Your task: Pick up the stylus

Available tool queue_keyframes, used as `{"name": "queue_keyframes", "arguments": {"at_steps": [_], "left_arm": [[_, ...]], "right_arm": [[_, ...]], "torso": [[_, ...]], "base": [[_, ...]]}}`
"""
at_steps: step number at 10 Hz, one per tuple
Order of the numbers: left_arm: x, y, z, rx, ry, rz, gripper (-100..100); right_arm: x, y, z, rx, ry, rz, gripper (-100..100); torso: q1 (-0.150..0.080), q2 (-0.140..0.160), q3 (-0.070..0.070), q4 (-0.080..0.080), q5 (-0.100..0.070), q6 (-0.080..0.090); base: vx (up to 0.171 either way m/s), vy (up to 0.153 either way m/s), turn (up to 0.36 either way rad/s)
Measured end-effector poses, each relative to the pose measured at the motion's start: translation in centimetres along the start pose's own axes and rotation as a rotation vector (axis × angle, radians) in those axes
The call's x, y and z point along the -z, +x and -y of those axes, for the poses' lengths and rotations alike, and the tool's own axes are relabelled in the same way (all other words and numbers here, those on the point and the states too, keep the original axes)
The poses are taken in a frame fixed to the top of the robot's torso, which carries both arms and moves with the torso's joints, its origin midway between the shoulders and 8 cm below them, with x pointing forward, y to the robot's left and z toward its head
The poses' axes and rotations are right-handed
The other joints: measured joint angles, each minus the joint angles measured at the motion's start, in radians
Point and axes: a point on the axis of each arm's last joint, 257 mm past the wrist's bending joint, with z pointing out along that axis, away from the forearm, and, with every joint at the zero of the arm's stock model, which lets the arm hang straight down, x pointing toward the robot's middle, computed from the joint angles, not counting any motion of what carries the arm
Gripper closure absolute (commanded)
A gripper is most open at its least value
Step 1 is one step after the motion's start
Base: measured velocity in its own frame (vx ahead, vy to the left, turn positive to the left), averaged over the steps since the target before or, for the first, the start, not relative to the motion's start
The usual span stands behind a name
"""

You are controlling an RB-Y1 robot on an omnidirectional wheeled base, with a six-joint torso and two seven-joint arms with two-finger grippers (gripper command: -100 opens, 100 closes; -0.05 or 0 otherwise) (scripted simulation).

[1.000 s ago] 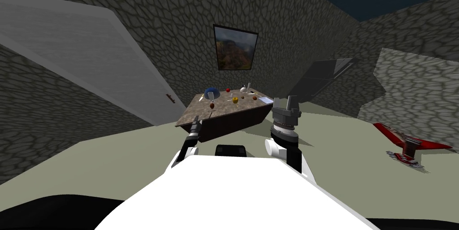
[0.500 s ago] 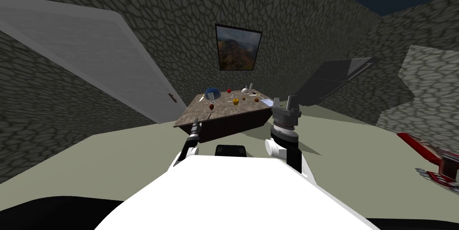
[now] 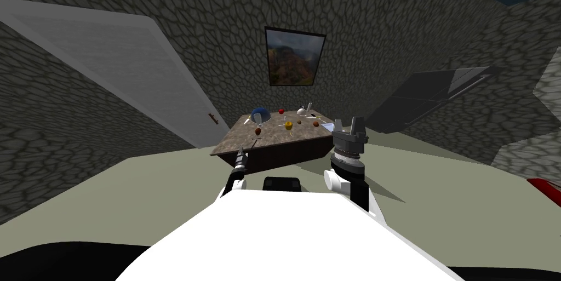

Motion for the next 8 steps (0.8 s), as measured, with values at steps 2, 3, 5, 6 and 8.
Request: {"name": "queue_keyframes", "arguments": {"at_steps": [2, 3, 5, 6, 8], "left_arm": [[0.1, 0.6, -1.6, 0.052, -0.026, 0.028, -100], [0.3, 1.1, -2.1, 0.078, -0.036, 0.039, -100], [0.3, 1.2, -2.2, 0.08, -0.038, 0.04, -100], [-0.3, 1.4, -2.0, 0.081, -0.036, 0.039, -100], [-1.1, 1.5, -1.9, 0.08, -0.036, 0.039, 100]], "right_arm": [[0.0, 0.0, 0.0, 0.0, 0.0, 0.0, 0], [0.0, 0.0, 0.0, 0.0, 0.0, 0.0, 0], [0.0, 0.0, 0.0, 0.0, 0.0, 0.0, 0], [0.0, 0.0, 0.0, 0.0, 0.0, 0.0, 0], [0.0, 0.0, 0.0, 0.0, 0.0, 0.0, 0]], "torso": [[0.001, 0.001, 0.0, 0.0, 0.0, 0.0], [0.002, 0.002, 0.001, 0.0, 0.0, 0.0], [0.004, 0.004, 0.002, 0.001, 0.001, 0.0], [0.005, 0.003, 0.002, 0.001, 0.001, 0.0], [0.005, 0.003, 0.002, 0.001, 0.001, 0.0]], "base": [[0.05, -0.038, 0.049], [0.015, -0.012, 0.007], [0.013, 0.008, 0.006], [0.041, 0.024, 0.008], [0.009, 0.005, -0.001]]}}
